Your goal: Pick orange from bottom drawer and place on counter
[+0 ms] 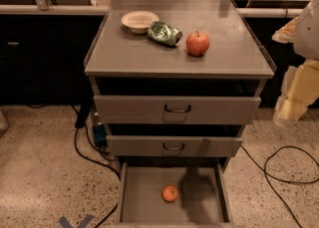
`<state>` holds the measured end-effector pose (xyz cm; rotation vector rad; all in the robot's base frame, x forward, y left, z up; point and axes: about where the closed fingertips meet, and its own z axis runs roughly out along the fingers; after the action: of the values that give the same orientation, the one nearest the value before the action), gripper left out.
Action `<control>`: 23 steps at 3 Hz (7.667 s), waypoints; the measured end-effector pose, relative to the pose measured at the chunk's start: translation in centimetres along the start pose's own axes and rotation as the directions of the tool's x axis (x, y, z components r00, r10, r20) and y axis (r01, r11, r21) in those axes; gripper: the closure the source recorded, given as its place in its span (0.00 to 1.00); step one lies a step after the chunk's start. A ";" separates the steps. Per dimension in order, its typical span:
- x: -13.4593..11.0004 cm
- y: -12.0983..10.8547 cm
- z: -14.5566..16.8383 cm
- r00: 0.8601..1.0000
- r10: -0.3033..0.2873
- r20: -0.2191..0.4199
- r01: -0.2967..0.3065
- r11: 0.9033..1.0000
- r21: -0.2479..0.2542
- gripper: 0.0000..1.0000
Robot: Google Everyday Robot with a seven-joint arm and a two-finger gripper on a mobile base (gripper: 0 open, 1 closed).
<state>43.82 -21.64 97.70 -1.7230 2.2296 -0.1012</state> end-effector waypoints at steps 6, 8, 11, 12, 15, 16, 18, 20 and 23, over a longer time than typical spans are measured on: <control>4.6 8.1 22.8 0.999 0.032 0.006 -0.032 0.998 -0.062 0.00; 4.9 9.3 26.4 1.000 0.011 0.027 -0.009 0.997 -0.076 0.00; 5.4 12.9 41.8 0.998 -0.028 0.063 0.038 0.987 -0.157 0.00; 5.4 12.9 41.8 0.998 -0.028 0.063 0.038 0.987 -0.157 0.00; 3.8 13.8 59.2 0.984 -0.133 0.115 0.151 0.974 -0.168 0.00; 3.6 14.2 63.8 0.985 -0.124 0.122 0.147 0.968 -0.201 0.00; 3.1 14.5 65.1 0.982 -0.137 0.133 0.163 0.964 -0.209 0.00; -0.2 14.5 71.9 0.961 -0.207 0.181 0.249 0.935 -0.251 0.00; -0.2 14.4 80.8 0.964 -0.176 0.200 0.230 0.929 -0.290 0.00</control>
Offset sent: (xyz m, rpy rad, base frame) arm -0.0030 -0.0049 -0.0414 -0.0254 -0.0040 -0.0357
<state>54.19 -6.44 17.71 -2.0373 2.0193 0.3589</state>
